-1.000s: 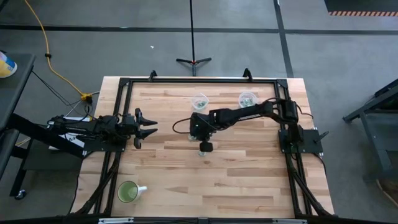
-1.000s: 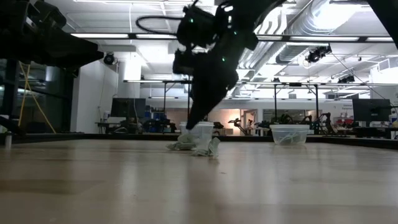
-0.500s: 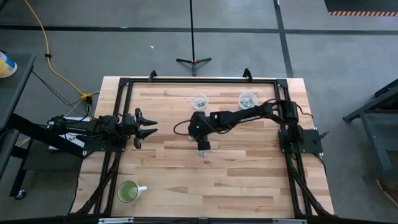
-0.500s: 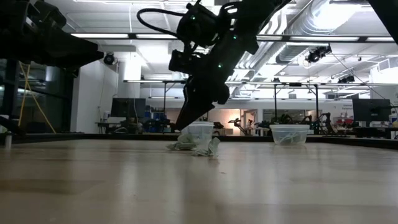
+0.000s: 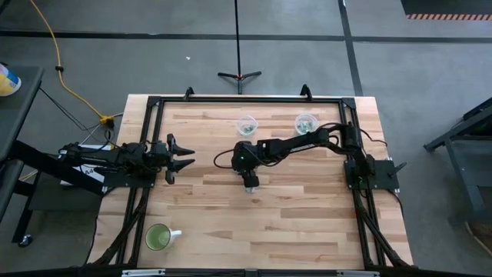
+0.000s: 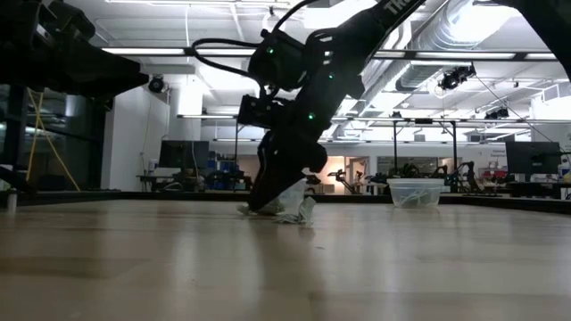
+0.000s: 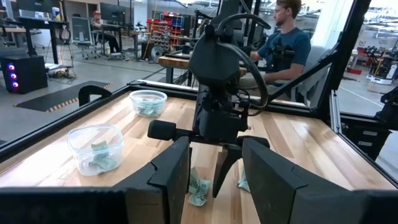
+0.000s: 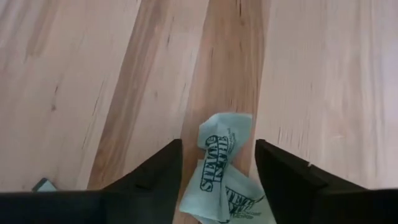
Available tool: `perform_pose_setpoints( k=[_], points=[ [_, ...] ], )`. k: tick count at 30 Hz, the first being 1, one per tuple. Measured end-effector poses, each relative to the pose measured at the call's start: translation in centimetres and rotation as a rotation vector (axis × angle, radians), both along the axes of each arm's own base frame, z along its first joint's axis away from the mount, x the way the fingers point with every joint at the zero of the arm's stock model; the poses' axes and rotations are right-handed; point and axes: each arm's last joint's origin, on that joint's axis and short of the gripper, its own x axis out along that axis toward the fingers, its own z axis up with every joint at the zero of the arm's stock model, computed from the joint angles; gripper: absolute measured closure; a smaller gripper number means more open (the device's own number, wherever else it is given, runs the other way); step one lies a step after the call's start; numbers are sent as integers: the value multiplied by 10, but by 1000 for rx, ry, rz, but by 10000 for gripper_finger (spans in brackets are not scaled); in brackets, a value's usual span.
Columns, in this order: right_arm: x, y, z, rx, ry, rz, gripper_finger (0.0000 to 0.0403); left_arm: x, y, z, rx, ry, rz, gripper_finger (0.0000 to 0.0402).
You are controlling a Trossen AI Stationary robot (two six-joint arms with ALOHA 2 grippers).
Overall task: Pick and place Stevia / Truvia into bins
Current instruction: Put the stevia packet into the left transparent container
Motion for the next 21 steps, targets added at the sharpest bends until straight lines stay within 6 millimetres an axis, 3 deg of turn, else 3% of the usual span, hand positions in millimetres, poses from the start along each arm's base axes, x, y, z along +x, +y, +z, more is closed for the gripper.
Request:
perform_pose_setpoints(
  k=[15,19,21],
  points=[
    [-2,0,-2,5,32,5,389,0,0,0,0,0,0,215],
    [-3,1,2,20,23,3,391,0,0,0,0,0,0,215],
    [-3,1,13,32,2,-15,389,0,0,0,0,0,0,215]
  ],
)
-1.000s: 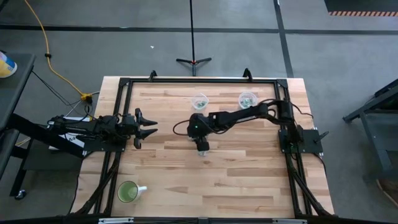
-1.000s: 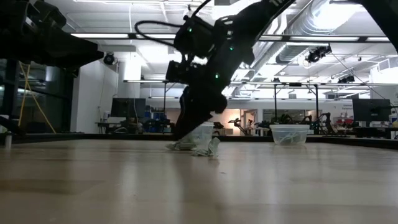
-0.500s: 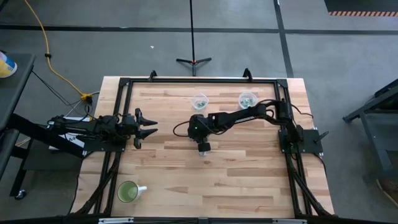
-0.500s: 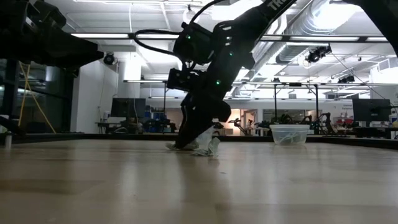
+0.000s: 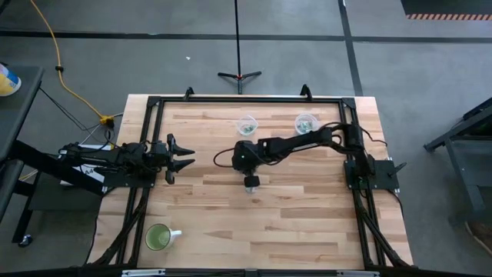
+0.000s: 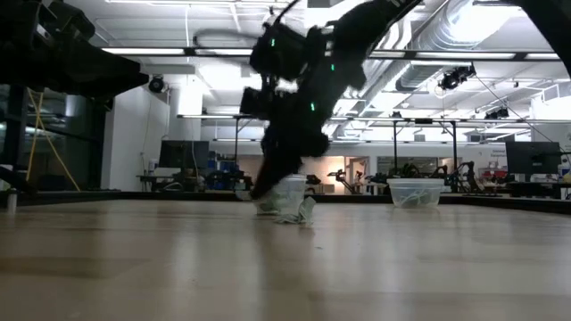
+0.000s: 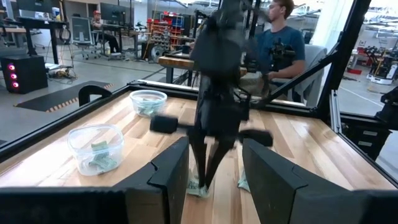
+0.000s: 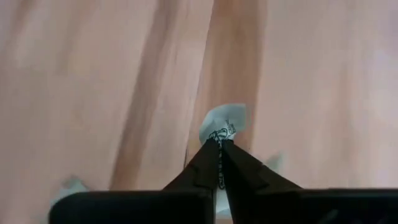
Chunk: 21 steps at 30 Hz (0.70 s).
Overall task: Pick and place Stevia / Truvia into bins
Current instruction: Put the stevia packet into the left transparent container
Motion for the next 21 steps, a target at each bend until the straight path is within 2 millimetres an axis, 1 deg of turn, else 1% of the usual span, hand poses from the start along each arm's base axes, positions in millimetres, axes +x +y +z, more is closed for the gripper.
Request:
perform_pose_setpoints(
  k=[4,5,7,9,12,16,21],
  points=[
    [-2,-2,36,-23,-81,-15,399,0,0,0,0,-1,1,215],
    [-3,-4,41,-44,-90,-35,398,0,0,0,0,0,0,215],
    [-8,-13,52,-101,-96,-82,395,0,0,0,0,0,0,215],
    [-13,-29,61,-174,-97,-143,398,0,0,0,0,-1,0,215],
    [-19,-60,63,-214,-97,-244,399,0,0,0,0,0,-2,215],
    [-27,-99,59,-180,-89,-324,398,0,0,0,0,0,-5,215],
    [-38,-134,56,-101,-91,-360,396,0,0,0,0,0,-5,215]
  ],
)
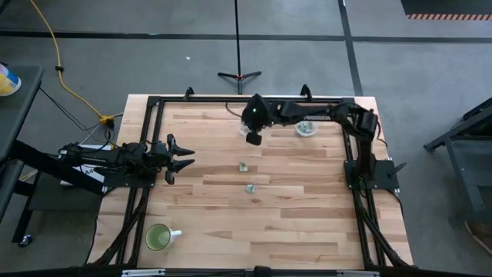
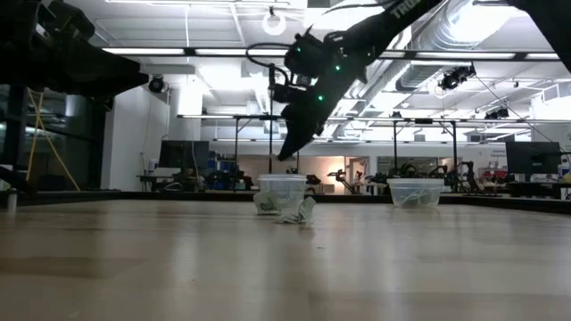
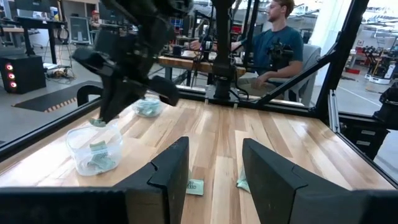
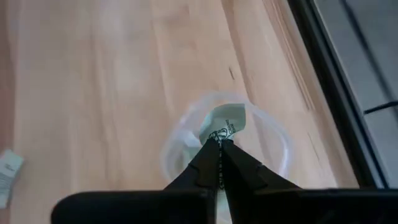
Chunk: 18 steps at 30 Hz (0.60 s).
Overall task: Pick and place Stevia / Truvia into bins
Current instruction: Put the stevia packet into the left transparent container, then put the stevia packet into the right transparent container
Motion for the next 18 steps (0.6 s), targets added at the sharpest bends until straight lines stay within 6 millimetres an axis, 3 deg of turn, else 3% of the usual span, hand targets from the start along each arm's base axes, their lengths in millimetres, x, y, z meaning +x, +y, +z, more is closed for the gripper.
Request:
perform_pose_setpoints(
  k=[4,10,12,15,18],
  points=[
    [-6,-16,-4,63,-18,5,362,0,0,0,0,0,0,215],
    [-4,-16,-3,66,-41,-13,262,0,0,0,0,0,0,215],
    [-2,-10,-2,165,-75,30,230,0,0,0,0,0,0,215],
    [4,13,-3,323,-94,230,198,0,0,0,0,0,0,215],
    [10,46,-8,290,-24,353,188,0,0,0,0,0,-1,215]
  ],
)
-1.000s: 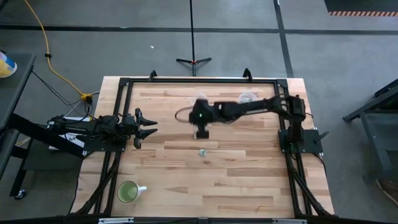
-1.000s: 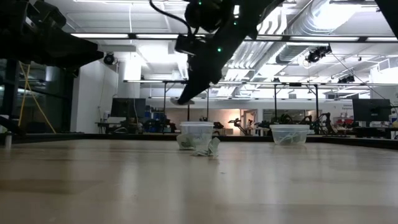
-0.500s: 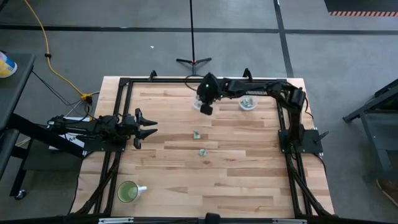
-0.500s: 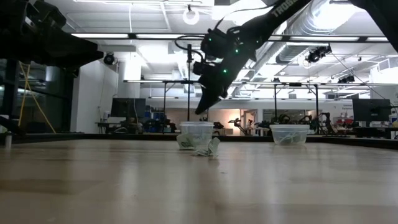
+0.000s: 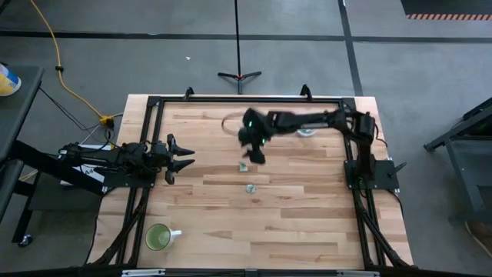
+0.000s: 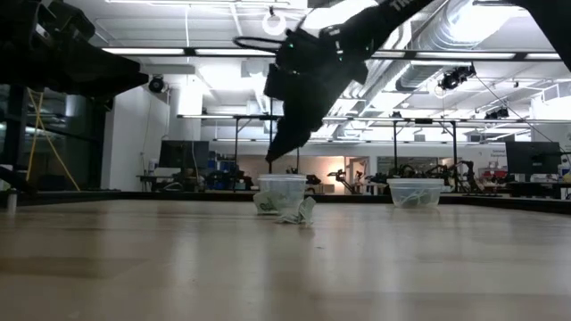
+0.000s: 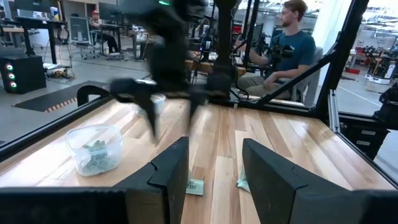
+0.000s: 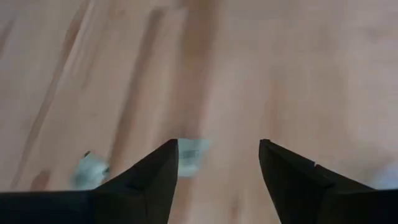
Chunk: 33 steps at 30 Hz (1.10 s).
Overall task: Pick and place Stevia / Truvia into bins
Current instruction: Put the stevia packet into the right transparent container
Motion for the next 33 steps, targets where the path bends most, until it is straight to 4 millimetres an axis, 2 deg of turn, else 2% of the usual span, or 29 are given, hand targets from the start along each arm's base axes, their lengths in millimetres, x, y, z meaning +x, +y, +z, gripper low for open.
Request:
perform_pose_setpoints(
  k=[4,8,13,18,23,26,28,33],
  points=[
    [7,33,-5,-93,39,67,192,0,0,0,0,0,0,215],
    [13,51,-16,-189,86,33,199,0,0,0,0,0,0,215],
    [16,48,-30,-149,129,-51,202,0,0,0,0,0,0,215],
    [18,43,-35,-92,126,-71,199,0,0,0,0,1,-1,215],
    [19,44,-50,-69,166,-57,210,0,0,0,0,3,0,215],
    [19,43,-51,-79,163,-71,235,1,0,-1,1,9,0,215],
    [19,43,-51,-66,172,-98,267,1,0,-1,2,13,-1,215],
    [19,40,-50,-4,175,-141,381,1,0,-2,2,20,0,215]
  ],
)
